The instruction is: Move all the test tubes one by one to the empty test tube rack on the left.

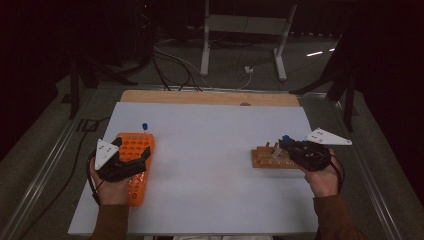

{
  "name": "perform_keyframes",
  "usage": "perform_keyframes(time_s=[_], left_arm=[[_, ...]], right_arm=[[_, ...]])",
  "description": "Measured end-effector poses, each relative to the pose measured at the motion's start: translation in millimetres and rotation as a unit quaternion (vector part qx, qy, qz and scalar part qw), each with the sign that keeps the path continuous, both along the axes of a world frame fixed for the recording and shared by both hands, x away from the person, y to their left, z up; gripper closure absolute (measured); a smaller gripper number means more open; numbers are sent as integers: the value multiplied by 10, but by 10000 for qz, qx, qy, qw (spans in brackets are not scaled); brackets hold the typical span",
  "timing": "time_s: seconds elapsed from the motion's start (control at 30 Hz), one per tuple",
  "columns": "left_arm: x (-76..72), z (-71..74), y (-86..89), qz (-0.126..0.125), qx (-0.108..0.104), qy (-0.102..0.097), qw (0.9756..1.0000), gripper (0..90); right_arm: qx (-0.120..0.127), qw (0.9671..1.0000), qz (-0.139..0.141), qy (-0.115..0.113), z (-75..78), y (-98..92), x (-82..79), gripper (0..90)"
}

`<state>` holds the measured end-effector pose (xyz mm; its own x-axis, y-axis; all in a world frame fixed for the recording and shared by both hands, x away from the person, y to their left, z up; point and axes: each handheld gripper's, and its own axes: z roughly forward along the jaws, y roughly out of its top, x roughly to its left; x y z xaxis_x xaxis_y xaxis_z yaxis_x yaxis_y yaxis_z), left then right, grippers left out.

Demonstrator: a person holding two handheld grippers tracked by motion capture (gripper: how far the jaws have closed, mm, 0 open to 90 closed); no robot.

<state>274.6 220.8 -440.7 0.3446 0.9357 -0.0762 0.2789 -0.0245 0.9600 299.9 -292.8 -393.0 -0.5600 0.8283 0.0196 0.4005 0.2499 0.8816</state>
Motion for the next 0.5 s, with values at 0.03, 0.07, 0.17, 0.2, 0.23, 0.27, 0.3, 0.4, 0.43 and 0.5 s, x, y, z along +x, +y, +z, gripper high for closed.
perform_keyframes(time_s=[0.03,0.07,0.17,0.2,0.23,0.27,0.3,0.4,0.43,0.5], left_arm=[[-1,0,-13,2,20,-31,10000,8],[0,-1,-25,-10,19,-43,10000,8],[3,-5,-71,-67,-5,-31,10000,8],[0,-4,-92,-83,16,-9,10000,8],[-2,-1,-118,-99,13,13,9999,8],[-5,2,-146,-133,14,22,9999,12],[-7,6,-174,-178,23,15,9998,13],[-13,15,-266,-350,12,-7,9994,13],[-18,17,-296,-400,10,-23,9992,14],[-31,27,-354,-497,9,-23,9988,27]], right_arm=[[-6,10000,53,-5,4,50,9,764],[-10,9999,111,-7,7,102,19,764],[-5,9996,282,-7,11,261,56,764],[15,9994,344,-1,9,316,70,764],[14,9992,394,13,7,373,83,763],[4,9990,455,5,4,432,96,764],[0,9987,503,10,3,492,107,764],[-32,9977,672,7,8,666,137,764],[-43,9974,717,14,11,721,148,764],[-45,9967,811,20,16,825,167,764]])
